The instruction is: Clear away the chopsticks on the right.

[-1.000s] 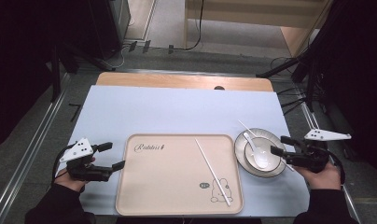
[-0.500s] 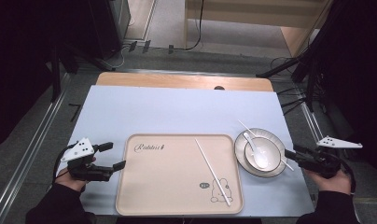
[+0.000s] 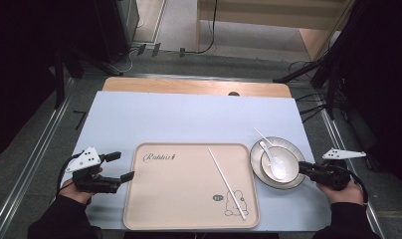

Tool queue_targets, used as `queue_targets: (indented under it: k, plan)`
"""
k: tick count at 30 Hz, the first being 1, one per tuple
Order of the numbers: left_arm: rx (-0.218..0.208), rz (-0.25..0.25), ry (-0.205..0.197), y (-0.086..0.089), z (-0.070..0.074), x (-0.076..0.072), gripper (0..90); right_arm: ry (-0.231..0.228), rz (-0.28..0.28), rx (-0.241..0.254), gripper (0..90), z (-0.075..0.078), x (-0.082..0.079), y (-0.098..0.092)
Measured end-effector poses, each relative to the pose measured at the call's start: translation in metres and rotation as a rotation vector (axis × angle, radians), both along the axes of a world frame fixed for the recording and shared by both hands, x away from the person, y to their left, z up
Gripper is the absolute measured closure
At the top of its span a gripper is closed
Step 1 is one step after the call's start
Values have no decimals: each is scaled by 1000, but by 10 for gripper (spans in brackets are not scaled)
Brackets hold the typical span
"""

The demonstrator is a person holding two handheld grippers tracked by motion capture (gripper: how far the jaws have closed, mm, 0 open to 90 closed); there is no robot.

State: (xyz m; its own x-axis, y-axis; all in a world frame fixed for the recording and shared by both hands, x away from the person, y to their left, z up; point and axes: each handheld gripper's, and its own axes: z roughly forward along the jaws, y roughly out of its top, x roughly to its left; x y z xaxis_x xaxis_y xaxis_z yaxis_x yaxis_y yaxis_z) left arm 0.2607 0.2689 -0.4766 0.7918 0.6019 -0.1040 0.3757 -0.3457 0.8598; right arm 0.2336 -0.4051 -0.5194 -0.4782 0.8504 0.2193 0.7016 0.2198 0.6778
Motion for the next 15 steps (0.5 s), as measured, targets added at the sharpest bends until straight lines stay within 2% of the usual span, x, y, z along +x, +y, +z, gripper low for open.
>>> queue_targets:
  k: [2,7,15]
  plan:
    - [2,-2,0,0,0,0,149,17,6,16,786,-3,3,1]
    - [4,-3,-1,0,0,0,149,44,27,16,831,-8,12,6]
    - [6,1,-5,0,1,-1,149,72,22,35,842,-5,16,4]
